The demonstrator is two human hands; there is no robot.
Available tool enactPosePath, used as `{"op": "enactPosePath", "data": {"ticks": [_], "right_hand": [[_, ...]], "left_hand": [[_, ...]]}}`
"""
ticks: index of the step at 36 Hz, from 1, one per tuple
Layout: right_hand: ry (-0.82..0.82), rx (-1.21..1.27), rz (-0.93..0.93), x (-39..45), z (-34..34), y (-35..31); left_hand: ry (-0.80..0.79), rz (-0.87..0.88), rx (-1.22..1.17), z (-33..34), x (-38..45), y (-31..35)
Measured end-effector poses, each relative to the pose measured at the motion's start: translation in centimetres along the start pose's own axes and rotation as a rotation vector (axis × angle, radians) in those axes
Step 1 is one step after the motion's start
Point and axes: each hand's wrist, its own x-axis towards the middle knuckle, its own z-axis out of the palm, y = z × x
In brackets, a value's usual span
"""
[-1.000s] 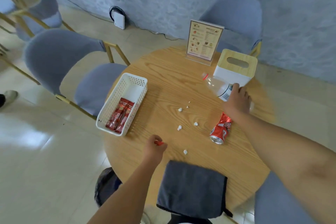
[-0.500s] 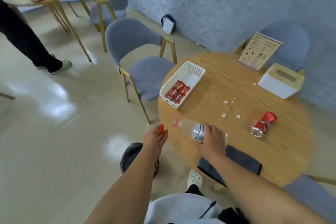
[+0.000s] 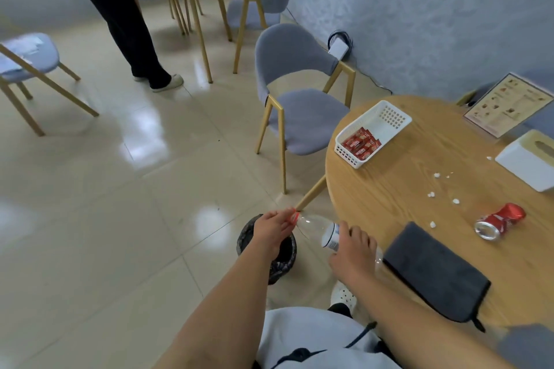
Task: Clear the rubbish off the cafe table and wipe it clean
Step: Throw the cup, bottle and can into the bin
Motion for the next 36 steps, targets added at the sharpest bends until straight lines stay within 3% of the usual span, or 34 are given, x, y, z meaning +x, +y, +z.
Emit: {"op": "enactPosePath", "data": {"ticks": [6, 14, 20, 23, 28, 31, 33, 36], "right_hand": [[0.005, -0.018, 0.023, -1.2, 0.1, -2.4], [-0.008, -0.009, -0.012, -1.2, -0.7, -5.4], [-0.271, 0.244, -0.017, 0.2, -0.3, -5.7], [-0.312, 0.332, -0.021, 0.8, 0.1, -6.0], [-0.267, 0.234, -0.195, 2.0, -1.5, -7.6], [-0.258, 0.19, -0.317, 2.6, -2.5, -9.3], [-0.318, 0.286, -0.332, 2.9, -3.1, -10.1], [-0.461, 0.48, -0.299, 3.1, -4.1, -10.6]], "left_hand": [[0.102, 0.018, 0.071, -1.4, -0.2, 0.5], [0.126, 0.05, 0.135, -2.4, 0.5, 2.4], [0.009, 0.071, 0.154, -3.8, 0.2, 4.0], [-0.002, 0.091, 0.151, -4.0, -0.3, 4.9], [0.114, 0.067, 0.039, -3.7, -0.4, 5.9], [0.265, 0.121, 0.045, -3.3, 0.5, 6.3], [0.372, 0.176, 0.038, -3.3, 0.8, 7.0], [0.363, 0.188, 0.099, -3.6, 1.0, 8.6]]}}
